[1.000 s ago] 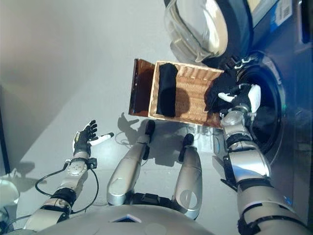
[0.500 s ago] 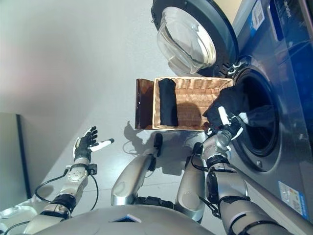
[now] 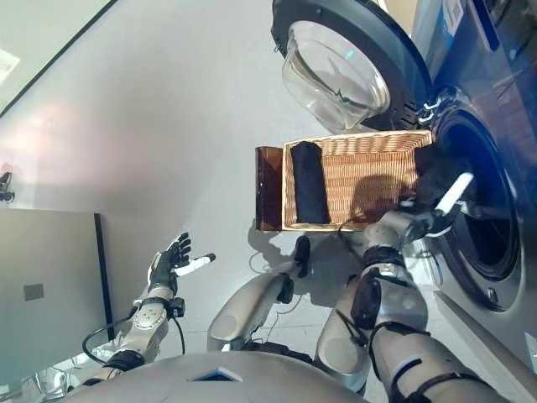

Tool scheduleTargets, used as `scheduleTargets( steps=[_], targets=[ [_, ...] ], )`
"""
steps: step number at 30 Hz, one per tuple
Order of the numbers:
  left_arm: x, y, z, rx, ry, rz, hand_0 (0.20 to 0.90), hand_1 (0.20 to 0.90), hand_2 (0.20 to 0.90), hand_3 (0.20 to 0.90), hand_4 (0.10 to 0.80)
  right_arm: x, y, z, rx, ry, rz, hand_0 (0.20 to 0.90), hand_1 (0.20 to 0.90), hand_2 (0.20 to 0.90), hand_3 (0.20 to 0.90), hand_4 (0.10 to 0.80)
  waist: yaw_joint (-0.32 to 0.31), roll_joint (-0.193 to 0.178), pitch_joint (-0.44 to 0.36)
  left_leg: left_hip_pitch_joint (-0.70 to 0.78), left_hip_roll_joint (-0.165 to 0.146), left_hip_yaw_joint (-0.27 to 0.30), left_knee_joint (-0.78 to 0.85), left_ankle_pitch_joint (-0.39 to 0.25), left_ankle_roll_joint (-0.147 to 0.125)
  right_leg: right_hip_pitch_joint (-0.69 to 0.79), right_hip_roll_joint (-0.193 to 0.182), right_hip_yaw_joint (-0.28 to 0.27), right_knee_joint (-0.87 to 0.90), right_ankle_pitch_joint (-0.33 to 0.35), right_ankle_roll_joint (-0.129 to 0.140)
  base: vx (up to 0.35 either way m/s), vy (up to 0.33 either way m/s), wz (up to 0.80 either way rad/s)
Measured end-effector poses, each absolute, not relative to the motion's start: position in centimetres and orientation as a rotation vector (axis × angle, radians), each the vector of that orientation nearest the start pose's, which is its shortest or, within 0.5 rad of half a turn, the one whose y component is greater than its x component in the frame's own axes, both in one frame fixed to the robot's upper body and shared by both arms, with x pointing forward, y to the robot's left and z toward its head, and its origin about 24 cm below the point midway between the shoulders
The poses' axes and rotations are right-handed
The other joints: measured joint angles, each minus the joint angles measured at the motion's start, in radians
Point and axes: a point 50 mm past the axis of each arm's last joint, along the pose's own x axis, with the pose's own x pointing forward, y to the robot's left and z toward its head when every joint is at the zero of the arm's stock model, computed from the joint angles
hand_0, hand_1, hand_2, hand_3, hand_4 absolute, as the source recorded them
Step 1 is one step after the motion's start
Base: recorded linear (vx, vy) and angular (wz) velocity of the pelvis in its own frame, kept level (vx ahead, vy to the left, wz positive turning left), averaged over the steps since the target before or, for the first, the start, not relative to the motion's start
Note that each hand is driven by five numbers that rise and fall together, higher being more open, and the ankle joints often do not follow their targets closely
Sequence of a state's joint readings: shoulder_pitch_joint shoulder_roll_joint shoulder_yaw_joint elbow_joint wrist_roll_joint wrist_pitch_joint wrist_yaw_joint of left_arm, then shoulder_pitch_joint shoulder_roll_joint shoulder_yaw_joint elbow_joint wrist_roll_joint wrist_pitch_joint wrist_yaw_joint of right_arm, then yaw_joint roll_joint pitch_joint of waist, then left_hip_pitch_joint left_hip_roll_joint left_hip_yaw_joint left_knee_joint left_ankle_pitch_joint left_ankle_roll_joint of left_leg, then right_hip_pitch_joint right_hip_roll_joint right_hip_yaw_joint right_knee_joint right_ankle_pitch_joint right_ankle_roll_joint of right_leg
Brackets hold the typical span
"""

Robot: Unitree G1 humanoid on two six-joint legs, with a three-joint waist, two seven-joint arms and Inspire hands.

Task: Pick up the clothes and place them into the washing machine

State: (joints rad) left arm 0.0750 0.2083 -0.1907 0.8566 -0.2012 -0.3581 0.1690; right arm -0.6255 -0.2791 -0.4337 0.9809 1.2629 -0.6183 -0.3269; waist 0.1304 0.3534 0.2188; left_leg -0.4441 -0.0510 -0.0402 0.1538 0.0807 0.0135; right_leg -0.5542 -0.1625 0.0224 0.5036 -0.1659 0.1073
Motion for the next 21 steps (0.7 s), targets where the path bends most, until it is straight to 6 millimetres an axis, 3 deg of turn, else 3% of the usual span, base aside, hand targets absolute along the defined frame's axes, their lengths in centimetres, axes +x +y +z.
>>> scheduleTargets(
  steps=[7, 9, 10, 11, 12, 21],
  targets=[
    [15.7, 20.0, -11.4, 0.121, 0.582, 0.129, 0.900, 0.900, 0.900, 0.900, 0.800, 30.2, -37.1, 11.0, 1.103, -0.557, -1.179, 0.200, 0.200, 0.200, 0.200, 0.300, 0.025, 0.019, -0.015, 0.000, -0.016, 0.003, -0.005, 0.003, 0.003, -0.014, -0.009, 0.015, 0.017, -0.010, -0.001, -0.001, 0.002, -0.02],
    [15.5, 20.0, -11.4, 0.119, 0.581, 0.125, 0.900, 0.900, 0.900, 0.900, 0.800, 30.2, -37.2, 11.2, 1.079, -0.554, -1.193, 0.200, 0.200, 0.200, 0.200, 0.300, 0.025, 0.021, -0.017, 0.000, -0.016, 0.002, -0.004, 0.004, 0.004, -0.016, -0.011, 0.016, 0.018, -0.011, 0.000, -0.017, -0.006, 0.02],
    [15.5, 19.9, -11.4, 0.117, 0.579, 0.118, 0.900, 0.900, 0.900, 0.900, 0.800, 30.1, -37.2, 11.3, 1.084, -0.552, -1.207, 0.345, 0.345, 0.345, 0.345, 0.404, 0.028, 0.025, -0.020, -0.001, -0.018, 0.004, -0.005, 0.006, 0.007, -0.019, -0.014, 0.020, 0.019, -0.009, 0.002, 0.000, 0.000, 0.00],
    [15.5, 20.0, -11.4, 0.117, 0.578, 0.115, 0.900, 0.900, 0.900, 0.900, 0.800, 30.1, -37.4, 11.6, 1.083, -0.558, -1.212, 0.755, 0.755, 0.755, 0.755, 0.696, 0.029, 0.027, -0.021, -0.001, -0.018, 0.005, -0.007, 0.004, 0.006, -0.019, -0.016, 0.021, 0.018, -0.010, 0.002, 0.000, 0.000, 0.00],
    [15.5, 20.0, -11.4, 0.116, 0.577, 0.114, 0.900, 0.900, 0.900, 0.900, 0.800, 30.1, -37.5, 11.7, 1.075, -0.558, -1.215, 0.900, 0.900, 0.900, 0.900, 0.800, 0.029, 0.028, -0.022, -0.001, -0.020, 0.005, -0.010, 0.004, 0.005, -0.020, -0.016, 0.022, 0.018, -0.009, 0.002, 0.000, 0.000, 0.00],
    [15.5, 19.9, -11.4, 0.107, 0.573, 0.118, 0.900, 0.900, 0.900, 0.900, 0.800, 30.4, -37.5, 11.4, 1.008, -0.511, -1.193, 0.900, 0.900, 0.900, 0.900, 0.800, 0.022, 0.023, -0.018, -0.004, -0.030, 0.010, -0.019, 0.008, 0.010, -0.030, -0.022, 0.032, 0.016, -0.005, 0.009, -0.003, -0.003, -0.01]
  ],
)
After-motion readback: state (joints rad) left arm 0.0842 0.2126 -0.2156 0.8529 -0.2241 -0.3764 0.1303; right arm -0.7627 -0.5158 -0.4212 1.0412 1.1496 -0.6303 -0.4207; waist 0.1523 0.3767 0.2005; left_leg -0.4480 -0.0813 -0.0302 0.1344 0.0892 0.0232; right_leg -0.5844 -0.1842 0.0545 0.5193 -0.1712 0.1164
